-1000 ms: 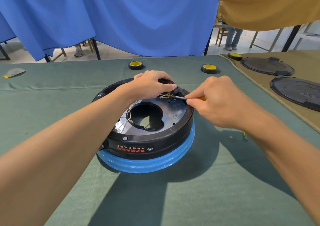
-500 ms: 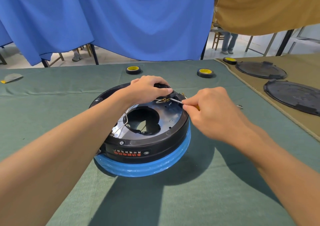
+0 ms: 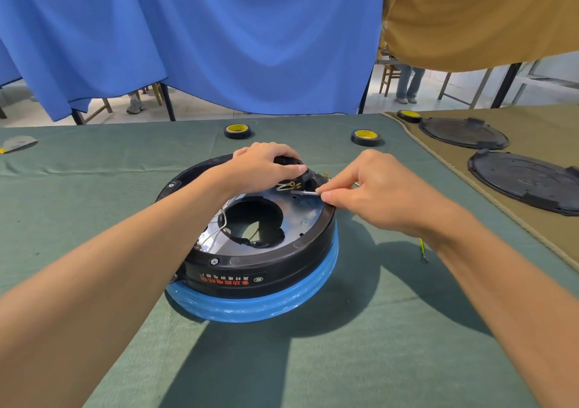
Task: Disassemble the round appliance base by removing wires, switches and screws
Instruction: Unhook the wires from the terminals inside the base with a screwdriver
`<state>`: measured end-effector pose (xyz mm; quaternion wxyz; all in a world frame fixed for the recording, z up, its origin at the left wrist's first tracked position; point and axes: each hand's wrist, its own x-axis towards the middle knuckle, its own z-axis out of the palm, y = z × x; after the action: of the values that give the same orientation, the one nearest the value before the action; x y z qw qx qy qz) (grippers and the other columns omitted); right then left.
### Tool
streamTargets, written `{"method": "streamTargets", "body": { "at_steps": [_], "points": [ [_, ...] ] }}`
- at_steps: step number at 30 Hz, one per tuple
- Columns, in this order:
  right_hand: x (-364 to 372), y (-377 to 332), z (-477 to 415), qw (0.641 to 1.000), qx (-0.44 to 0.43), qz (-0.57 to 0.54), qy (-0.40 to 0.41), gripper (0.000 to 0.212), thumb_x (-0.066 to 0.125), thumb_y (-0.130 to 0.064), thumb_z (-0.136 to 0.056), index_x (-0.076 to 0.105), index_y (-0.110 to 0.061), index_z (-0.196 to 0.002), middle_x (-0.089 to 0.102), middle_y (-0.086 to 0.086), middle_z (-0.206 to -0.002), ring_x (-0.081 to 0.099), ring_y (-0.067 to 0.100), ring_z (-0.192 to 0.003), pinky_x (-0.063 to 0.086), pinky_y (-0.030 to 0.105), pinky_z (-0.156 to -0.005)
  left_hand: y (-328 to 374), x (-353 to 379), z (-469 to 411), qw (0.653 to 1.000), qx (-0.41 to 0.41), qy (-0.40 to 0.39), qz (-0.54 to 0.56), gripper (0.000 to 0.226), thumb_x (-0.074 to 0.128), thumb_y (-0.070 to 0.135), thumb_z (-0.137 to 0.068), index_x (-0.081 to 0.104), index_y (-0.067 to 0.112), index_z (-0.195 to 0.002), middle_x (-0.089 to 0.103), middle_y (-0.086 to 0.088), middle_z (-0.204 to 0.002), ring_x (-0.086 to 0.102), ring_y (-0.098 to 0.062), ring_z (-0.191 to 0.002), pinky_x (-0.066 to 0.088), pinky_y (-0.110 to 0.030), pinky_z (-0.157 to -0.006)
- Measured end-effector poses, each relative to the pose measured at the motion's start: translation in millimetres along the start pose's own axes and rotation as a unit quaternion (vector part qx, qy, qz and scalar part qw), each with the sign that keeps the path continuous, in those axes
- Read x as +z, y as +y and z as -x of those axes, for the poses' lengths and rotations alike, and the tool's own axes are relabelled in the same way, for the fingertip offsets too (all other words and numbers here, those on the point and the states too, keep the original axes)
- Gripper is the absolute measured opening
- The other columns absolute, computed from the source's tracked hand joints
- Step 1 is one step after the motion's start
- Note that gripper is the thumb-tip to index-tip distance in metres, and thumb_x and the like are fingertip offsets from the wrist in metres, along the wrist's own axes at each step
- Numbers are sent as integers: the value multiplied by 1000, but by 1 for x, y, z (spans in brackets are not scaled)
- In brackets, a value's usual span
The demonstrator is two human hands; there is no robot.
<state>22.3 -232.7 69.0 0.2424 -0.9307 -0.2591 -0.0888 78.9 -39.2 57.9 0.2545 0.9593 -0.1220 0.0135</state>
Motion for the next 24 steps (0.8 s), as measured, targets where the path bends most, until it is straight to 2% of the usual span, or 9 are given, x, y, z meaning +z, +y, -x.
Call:
{"method": "streamTargets", "body": {
  "at_steps": [1, 3, 6, 10, 14, 18, 20, 22, 24],
  "points": [
    [1, -1, 1, 1000, -4, 4, 7, 23, 57, -14, -84, 64, 4, -96, 61, 21, -67, 50, 24, -60, 42, 27, -55, 0, 0, 0, 1000, 0, -1, 0, 33, 48, 48, -96, 57, 32, -123, 56, 7, -126, 46, -17, -118, 28, -45, -110],
    [4, -5, 5, 999, -18, 14, 33, 22, 57, -11, -85, 64, 8, -93, 34, 7, -47, 31, 15, -48, 36, 17, -51, -1, -1, 0, 1000, 0, -1, 3, 33, 48, 49, -95, 57, 32, -122, 56, 10, -120, 46, -17, -117, 27, -45, -110],
    [8, -6, 10, 997, -20, 47, 56, 22, 55, -15, -87, 68, 4, -89, 42, 18, -54, 29, 15, -54, 35, 31, -56, -3, -1, -1, 1000, 1, 2, 5, 31, 49, 49, -95, 58, 33, -121, 53, 14, -110, 46, -14, -110, 29, -43, -109],
    [8, -12, 12, 995, -8, 83, 47, 27, 51, -15, -87, 67, -3, -68, 35, 14, -52, 29, 26, -58, 39, 43, -62, -4, 0, -2, 1000, 4, 4, 7, 32, 49, 50, -95, 58, 34, -121, 53, 14, -110, 44, -12, -107, 29, -42, -108],
    [9, -18, 7, 996, 22, 80, 27, 43, 50, -13, -87, 36, -13, -46, 32, 11, -51, 40, 36, -57, 38, 43, -53, -4, 0, -2, 1000, 6, 5, 0, 32, 48, 50, -95, 58, 33, -121, 55, 12, -114, 44, -13, -108, 29, -41, -107],
    [13, -20, 3, 995, 30, 90, 22, 44, 50, -14, -88, 33, -15, -48, 35, 9, -55, 45, 34, -58, 28, 33, -48, -3, 1, -2, 1000, 10, 2, -4, 33, 48, 48, -96, 57, 31, -122, 57, 10, -118, 47, -16, -112, 30, -44, -108],
    [9, -22, 1, 996, 32, 80, 9, 43, 51, -12, -87, 36, -15, -47, 34, 9, -53, 42, 31, -56, 28, 34, -46, -3, 1, -2, 1000, 11, -1, -3, 34, 48, 47, -96, 57, 30, -123, 58, 7, -124, 47, -18, -116, 30, -45, -109],
    [0, -18, -4, 997, 39, 67, -14, 34, 52, -10, -84, 58, -9, -50, 41, 20, -53, 35, 24, -54, 34, 40, -47, -2, 1, -2, 1000, 11, -4, 1, 33, 49, 46, -96, 58, 29, -123, 58, 7, -125, 47, -18, -118, 29, -46, -109],
    [-10, -11, -10, 997, 61, 26, -34, 21, 56, -11, -84, 74, -4, -77, 56, 24, -63, 29, 13, -48, 33, 31, -44, -1, 0, -2, 1000, 9, -4, 4, 32, 49, 46, -96, 58, 29, -122, 58, 7, -124, 48, -18, -117, 29, -46, -109]
  ]
}}
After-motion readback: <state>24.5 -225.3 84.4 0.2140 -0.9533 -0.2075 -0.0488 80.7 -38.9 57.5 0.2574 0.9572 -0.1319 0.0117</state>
